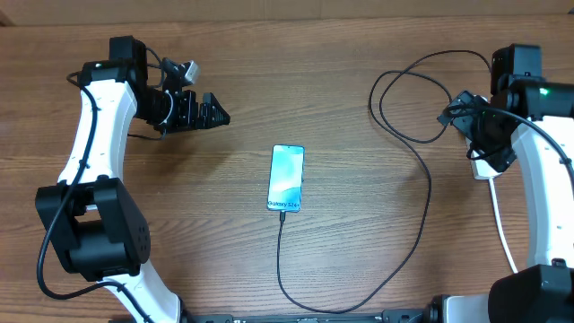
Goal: Plug charger to phone and switch on socket
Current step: 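Move the right gripper up to the white power strip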
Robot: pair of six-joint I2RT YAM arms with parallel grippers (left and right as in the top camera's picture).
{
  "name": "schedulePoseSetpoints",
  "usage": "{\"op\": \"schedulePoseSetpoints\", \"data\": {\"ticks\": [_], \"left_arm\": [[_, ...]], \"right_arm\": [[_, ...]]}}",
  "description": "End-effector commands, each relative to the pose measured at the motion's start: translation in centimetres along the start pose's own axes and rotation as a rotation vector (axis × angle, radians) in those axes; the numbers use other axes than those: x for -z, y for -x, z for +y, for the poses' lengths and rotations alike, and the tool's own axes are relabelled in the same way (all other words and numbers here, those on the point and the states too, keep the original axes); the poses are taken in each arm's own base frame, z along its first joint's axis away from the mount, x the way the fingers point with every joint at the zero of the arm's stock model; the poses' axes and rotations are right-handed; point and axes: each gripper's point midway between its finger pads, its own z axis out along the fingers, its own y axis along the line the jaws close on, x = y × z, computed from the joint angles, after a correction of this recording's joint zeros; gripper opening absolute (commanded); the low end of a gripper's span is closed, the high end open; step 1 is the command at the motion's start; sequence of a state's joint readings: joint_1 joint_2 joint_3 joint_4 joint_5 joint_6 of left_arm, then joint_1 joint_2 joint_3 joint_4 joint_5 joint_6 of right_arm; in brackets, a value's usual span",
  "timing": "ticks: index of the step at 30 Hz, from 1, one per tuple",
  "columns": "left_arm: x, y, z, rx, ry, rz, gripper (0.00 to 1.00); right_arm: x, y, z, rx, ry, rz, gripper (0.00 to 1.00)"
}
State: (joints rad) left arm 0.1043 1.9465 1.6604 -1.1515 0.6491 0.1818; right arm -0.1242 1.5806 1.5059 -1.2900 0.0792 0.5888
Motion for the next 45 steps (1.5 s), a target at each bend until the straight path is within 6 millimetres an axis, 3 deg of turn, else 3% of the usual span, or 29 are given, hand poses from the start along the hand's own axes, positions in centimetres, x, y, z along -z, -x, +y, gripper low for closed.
{"op": "schedulePoseSetpoints", "data": {"ticks": [1, 45], "left_arm": [[0.41, 0.21, -0.69, -0.015, 0.004, -0.012, 1.00], [0.41, 0.21, -0.69, -0.015, 0.004, -0.012, 1.00]], "right_arm": [[-0.99, -0.18, -0.48, -0.017, -0.025, 0.003, 1.00], [-1.46, 0.14, -0.20, -0.018, -0.012, -0.013, 1.00]]}}
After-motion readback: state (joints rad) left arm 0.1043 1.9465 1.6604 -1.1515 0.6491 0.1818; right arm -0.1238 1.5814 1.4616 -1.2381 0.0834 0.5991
